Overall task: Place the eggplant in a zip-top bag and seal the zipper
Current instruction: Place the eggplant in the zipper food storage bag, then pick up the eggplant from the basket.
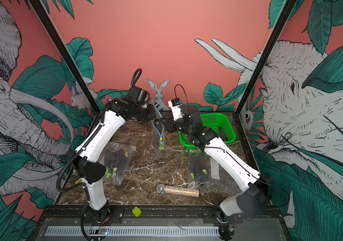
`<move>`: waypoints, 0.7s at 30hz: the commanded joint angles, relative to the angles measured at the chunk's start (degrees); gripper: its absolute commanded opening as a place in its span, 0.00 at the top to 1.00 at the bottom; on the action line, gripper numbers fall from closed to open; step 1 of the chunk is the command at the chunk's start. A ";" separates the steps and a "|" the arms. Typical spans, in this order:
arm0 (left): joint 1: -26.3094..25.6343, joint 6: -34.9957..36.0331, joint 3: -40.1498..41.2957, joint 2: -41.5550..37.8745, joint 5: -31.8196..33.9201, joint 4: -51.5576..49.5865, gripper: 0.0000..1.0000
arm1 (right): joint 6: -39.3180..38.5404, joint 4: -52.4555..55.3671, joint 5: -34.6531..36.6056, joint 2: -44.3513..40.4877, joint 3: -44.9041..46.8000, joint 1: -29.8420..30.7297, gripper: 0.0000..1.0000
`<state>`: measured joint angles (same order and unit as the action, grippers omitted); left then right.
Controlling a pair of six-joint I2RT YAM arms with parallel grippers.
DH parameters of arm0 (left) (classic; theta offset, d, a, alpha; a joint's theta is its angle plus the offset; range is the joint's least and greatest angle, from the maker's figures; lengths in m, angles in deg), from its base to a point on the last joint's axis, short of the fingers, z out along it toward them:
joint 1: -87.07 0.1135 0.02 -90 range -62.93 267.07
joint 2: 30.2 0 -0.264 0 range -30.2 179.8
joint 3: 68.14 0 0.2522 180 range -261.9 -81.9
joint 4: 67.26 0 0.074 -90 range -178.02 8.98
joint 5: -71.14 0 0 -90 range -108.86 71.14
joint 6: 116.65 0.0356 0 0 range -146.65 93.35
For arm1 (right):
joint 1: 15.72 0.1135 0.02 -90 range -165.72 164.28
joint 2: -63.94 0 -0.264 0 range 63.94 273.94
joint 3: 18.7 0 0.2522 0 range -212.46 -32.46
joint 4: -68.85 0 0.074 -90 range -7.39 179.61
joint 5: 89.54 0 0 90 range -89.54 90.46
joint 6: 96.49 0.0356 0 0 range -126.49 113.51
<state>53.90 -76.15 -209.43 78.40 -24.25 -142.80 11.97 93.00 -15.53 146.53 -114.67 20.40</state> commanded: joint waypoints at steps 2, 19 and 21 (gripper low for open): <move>0.23 0.34 -1.38 -2.86 0.50 -0.08 1.00 | 3.27 -2.78 -1.86 1.05 -1.98 -0.25 0.58; 1.70 5.73 -4.65 -3.66 7.33 -3.97 1.00 | 9.86 45.24 17.89 23.30 -25.64 -29.30 0.25; 1.70 6.00 -3.96 -3.70 6.71 -3.80 1.00 | 6.52 45.77 19.45 27.01 -27.28 -30.22 0.27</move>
<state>55.41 -71.30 -214.08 77.24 -16.93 -146.12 22.75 131.82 -2.13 170.42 -139.87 -9.45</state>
